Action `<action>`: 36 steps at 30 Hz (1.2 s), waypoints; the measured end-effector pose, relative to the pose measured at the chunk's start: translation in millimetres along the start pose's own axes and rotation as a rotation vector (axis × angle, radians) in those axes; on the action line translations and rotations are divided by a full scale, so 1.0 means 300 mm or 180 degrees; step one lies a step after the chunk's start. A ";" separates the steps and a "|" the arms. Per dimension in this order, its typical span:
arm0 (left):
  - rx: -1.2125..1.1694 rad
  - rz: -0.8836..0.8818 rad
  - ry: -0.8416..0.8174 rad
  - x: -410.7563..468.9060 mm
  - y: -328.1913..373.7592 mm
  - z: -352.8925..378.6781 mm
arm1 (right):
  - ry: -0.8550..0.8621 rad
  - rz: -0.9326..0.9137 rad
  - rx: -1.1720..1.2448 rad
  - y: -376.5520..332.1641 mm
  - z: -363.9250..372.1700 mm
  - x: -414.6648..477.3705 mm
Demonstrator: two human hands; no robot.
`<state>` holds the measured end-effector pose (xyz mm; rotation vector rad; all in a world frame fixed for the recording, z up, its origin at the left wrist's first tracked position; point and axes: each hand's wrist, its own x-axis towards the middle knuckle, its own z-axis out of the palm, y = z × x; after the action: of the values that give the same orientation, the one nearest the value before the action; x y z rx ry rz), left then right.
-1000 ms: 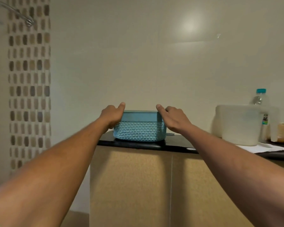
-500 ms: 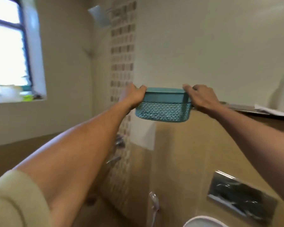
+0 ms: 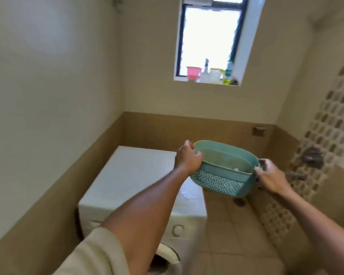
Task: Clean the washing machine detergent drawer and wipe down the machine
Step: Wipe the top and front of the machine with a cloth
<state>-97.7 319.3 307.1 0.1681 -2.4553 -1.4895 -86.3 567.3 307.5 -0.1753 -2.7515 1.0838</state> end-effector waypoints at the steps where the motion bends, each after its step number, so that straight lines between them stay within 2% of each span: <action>1: 0.0037 -0.0114 0.0084 0.000 -0.072 -0.069 | -0.0160 -0.0071 0.0012 -0.041 0.088 -0.005; 7: 0.0078 -0.0512 0.0711 0.065 -0.425 -0.421 | -0.0901 -0.0379 0.0164 -0.322 0.549 0.028; 12: -0.0072 -0.0680 0.0999 0.292 -0.707 -0.650 | -0.1255 -0.0481 0.0193 -0.563 0.935 0.193; 16: -0.0153 -0.0761 0.0985 0.580 -0.947 -0.749 | -0.1423 -0.0359 0.0213 -0.693 1.249 0.391; 21: -0.0346 -0.1027 0.0823 0.918 -1.205 -0.751 | -0.1465 -0.0041 0.0246 -0.762 1.568 0.625; 26: -0.0323 -0.1105 0.0645 1.155 -1.350 -0.707 | -0.1429 0.0113 0.0212 -0.764 1.751 0.789; 32: 0.0000 -0.1368 0.0391 1.238 -1.436 -0.675 | -0.1272 0.0131 0.0107 -0.748 1.856 0.851; 34: 0.0419 -0.1362 0.0438 1.244 -1.414 -0.663 | -0.1178 0.0114 -0.0085 -0.755 1.867 0.854; 36: 0.1388 -0.1205 0.0482 1.254 -1.379 -0.652 | -0.0902 -0.0069 -0.0543 -0.773 1.871 0.856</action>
<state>-418.5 -128.5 88.8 0.8361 -2.6846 -0.9839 -464.2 70.9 94.5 -0.0140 -3.0911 0.9313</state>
